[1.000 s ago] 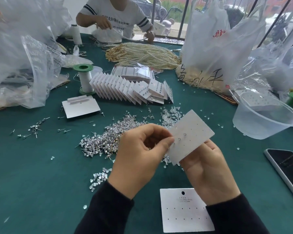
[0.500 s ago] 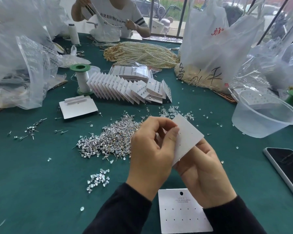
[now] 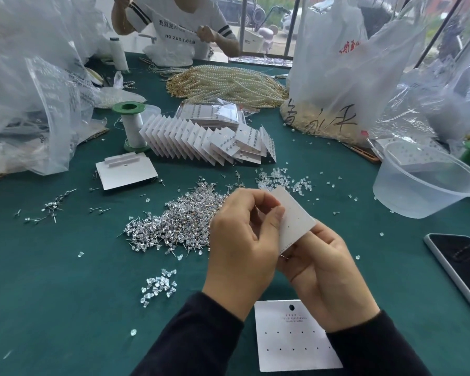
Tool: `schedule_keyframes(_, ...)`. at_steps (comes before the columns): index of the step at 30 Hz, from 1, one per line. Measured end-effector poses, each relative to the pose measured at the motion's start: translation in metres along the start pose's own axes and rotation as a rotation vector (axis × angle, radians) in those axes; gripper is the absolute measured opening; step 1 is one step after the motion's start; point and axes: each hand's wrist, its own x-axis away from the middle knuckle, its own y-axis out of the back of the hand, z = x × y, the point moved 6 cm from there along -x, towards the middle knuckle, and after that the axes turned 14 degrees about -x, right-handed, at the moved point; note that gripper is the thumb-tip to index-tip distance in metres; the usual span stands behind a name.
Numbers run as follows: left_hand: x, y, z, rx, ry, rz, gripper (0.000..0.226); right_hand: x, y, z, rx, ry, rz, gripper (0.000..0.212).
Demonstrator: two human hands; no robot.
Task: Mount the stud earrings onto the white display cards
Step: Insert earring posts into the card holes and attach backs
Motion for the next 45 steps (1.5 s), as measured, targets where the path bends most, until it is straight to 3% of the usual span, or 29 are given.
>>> schedule_keyframes(9,0.002,0.002,-0.001,-0.108,-0.053,-0.019,0.002,0.0,0.001,0.0,0.024,0.017,-0.015,0.019)
schedule_keyframes(14,0.002,0.002,-0.003,-0.085,-0.079,0.036,0.004,-0.001,0.005,0.001,0.023,0.022,-0.053,0.026)
schedule_keyframes(22,0.009,-0.003,-0.004,-0.176,-0.213,0.277,0.054,-0.004,0.015,0.004,-0.05,0.042,-0.155,0.016)
schedule_keyframes(24,0.012,-0.005,-0.005,-0.233,-0.292,0.301,0.049,-0.004,0.014,0.005,-0.058,0.046,-0.139,0.024)
schedule_keyframes(28,0.01,0.0,-0.004,-0.295,-0.332,0.165,0.02,-0.001,0.013,0.005,0.06,0.079,-0.109,0.023)
schedule_keyframes(31,0.005,0.012,0.003,-0.24,-0.22,0.031,0.011,-0.003,0.013,0.015,0.139,0.17,-0.1,0.023)
schedule_keyframes(33,0.002,0.019,0.018,-0.134,0.007,-0.029,0.02,-0.005,0.016,0.039,0.361,0.303,-0.123,0.017)
schedule_keyframes(34,0.002,0.021,0.026,-0.049,0.129,-0.029,0.024,-0.007,0.018,0.054,0.562,0.39,-0.161,0.009)
schedule_keyframes(36,0.004,0.019,0.037,0.171,0.331,0.011,0.019,-0.018,0.025,0.08,1.072,0.501,-0.24,0.013)
schedule_keyframes(39,0.007,0.014,0.042,0.387,0.484,0.064,0.02,-0.044,0.039,0.073,1.619,0.281,-0.193,0.015)
schedule_keyframes(41,0.008,0.012,0.044,0.465,0.537,0.088,0.027,-0.051,0.049,0.058,1.694,0.181,-0.154,0.018)
schedule_keyframes(45,0.011,0.008,0.045,0.535,0.631,0.124,0.029,-0.052,0.043,0.049,1.71,0.315,-0.154,0.007)
